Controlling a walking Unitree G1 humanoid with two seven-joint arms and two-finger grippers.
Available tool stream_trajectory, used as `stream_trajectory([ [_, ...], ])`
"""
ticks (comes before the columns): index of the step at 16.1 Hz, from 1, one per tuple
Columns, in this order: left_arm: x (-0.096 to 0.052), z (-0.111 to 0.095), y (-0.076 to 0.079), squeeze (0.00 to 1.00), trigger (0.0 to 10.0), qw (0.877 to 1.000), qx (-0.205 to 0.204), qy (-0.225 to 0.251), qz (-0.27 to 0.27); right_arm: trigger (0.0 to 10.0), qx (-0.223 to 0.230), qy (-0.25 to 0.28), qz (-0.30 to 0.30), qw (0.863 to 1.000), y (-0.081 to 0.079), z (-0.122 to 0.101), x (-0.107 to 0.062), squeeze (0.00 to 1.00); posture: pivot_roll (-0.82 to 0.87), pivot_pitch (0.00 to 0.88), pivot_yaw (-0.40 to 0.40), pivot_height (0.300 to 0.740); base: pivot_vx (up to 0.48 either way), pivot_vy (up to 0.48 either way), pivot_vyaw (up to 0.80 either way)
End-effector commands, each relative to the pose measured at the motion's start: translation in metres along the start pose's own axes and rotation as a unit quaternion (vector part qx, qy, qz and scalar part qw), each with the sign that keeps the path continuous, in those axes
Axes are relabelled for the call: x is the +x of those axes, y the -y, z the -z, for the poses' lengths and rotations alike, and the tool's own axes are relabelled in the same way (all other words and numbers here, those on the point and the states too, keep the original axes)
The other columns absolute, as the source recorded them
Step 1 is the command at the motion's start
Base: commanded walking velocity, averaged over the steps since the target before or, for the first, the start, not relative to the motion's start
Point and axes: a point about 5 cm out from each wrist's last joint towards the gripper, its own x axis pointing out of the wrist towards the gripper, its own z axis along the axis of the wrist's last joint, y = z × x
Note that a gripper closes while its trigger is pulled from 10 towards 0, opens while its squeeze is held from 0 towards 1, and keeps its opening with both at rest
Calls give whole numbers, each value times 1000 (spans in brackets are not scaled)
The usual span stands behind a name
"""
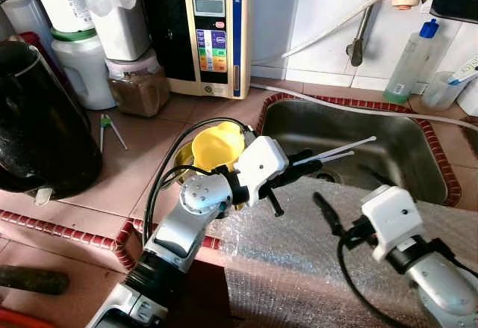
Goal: Kitchen organization
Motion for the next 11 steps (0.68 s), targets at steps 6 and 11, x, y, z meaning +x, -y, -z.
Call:
stream_trajectory([
  [6, -3, -10, -11, 0, 0, 999, 21, -7, 26, 10000, -57, -19, 28, 998, 21, 9, 0, 0, -108, 26, 39, 740, 0, 0, 0],
  [11, -6, 1, -4, 0, 0, 998, 19, -38, 47, 10000, -88, -24, 23, 996, 21, 13, 1, 0, -107, 32, 43, 740, 0, 0, 0],
])
